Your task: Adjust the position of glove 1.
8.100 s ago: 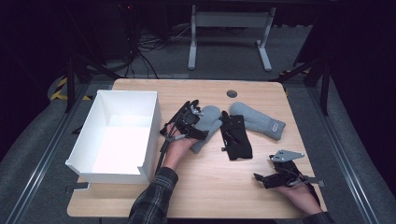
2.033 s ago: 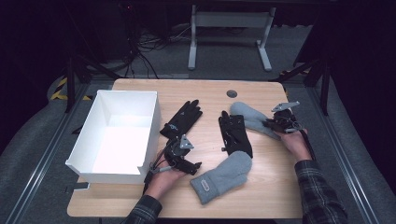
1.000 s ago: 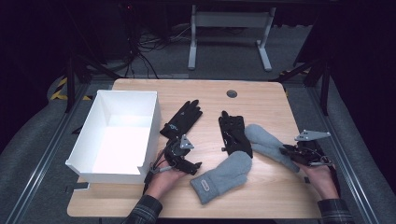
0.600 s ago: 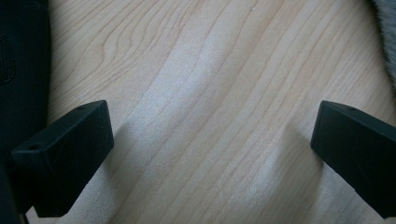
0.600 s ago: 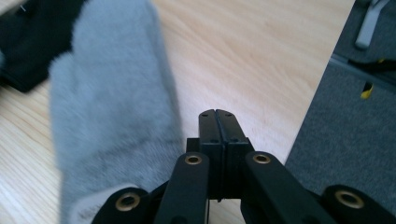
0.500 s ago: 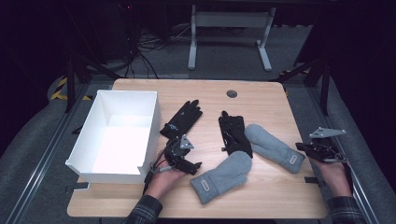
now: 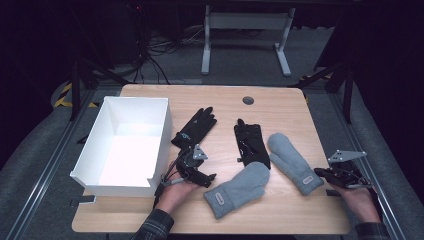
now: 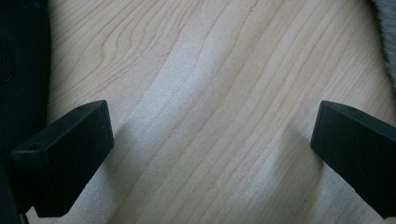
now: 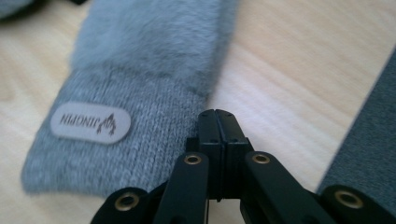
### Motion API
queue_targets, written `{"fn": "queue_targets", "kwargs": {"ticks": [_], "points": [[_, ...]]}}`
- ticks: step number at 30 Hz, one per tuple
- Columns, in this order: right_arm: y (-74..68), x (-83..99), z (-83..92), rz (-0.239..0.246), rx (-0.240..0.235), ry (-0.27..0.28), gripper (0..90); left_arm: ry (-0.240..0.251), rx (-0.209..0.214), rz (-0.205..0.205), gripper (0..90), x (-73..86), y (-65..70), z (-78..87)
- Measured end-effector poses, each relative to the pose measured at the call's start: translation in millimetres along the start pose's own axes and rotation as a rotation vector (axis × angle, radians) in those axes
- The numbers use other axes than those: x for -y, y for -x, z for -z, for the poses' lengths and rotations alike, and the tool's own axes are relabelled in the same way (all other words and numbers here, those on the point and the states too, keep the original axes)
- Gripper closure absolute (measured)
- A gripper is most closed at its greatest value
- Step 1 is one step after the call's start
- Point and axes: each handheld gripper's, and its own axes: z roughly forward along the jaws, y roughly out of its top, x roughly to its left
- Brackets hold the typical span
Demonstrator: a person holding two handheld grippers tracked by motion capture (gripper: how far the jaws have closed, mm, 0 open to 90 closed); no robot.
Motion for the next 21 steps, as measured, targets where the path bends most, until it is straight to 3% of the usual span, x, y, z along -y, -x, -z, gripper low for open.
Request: {"fn": "queue_targets", "kwargs": {"ticks": [17,21], "points": [[-55.5,-1.3,3.9,0.119,-0.191,0.009,90.0,0.004,-0.001,0.001,0.0,-0.2,0.6,-0.5],[-53.8,-6.7,8.1,0.118,-0.174,0.036,90.0,0.004,-0.001,0.000,0.0,-0.3,0.6,-0.5]]}}
